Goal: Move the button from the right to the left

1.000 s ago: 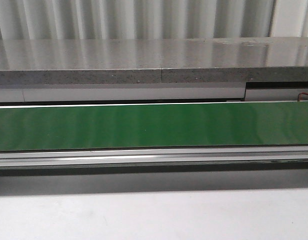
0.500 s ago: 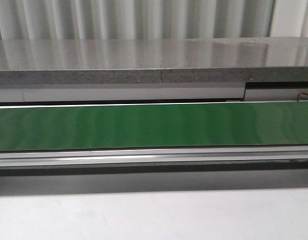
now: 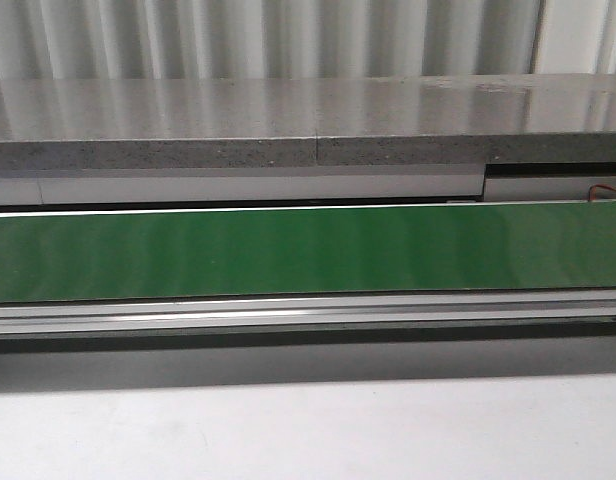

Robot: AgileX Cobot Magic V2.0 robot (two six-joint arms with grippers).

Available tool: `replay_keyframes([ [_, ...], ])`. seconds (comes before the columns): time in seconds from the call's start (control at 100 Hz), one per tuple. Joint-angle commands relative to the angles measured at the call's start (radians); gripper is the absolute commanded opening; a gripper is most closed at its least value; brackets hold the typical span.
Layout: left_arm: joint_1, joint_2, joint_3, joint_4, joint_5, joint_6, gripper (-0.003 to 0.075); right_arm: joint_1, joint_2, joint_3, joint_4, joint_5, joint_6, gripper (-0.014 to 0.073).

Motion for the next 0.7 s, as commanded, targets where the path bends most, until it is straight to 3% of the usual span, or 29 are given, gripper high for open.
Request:
replay_keyframes([
  [0.0,0.001,-0.033,0.039,0.000,-0.091,-0.008,-0.0020,-0.018,-0.037,0.018,-0.051,-0.134,0.031,-0.0066],
  [0.24,0.001,-0.033,0.039,0.000,-0.091,-0.008,-0.0020,-0.026,-0.161,0.178,0.014,-0.157,0.031,-0.0066],
  [0.3,0.001,-0.033,0.039,0.000,-0.091,-0.008,-0.0020,-0.026,-0.202,0.174,0.032,-0.083,0.002,-0.0066],
  [0.46,0.001,-0.033,0.039,0.000,-0.091,-0.008,-0.0020,-0.033,-0.231,0.176,0.122,-0.074,-0.101,-0.0066],
  [0.69,0.001,-0.033,0.039,0.000,-0.091,-0.008,-0.0020,-0.033,-0.231,0.176,0.122,-0.078,-0.104,-0.0066],
])
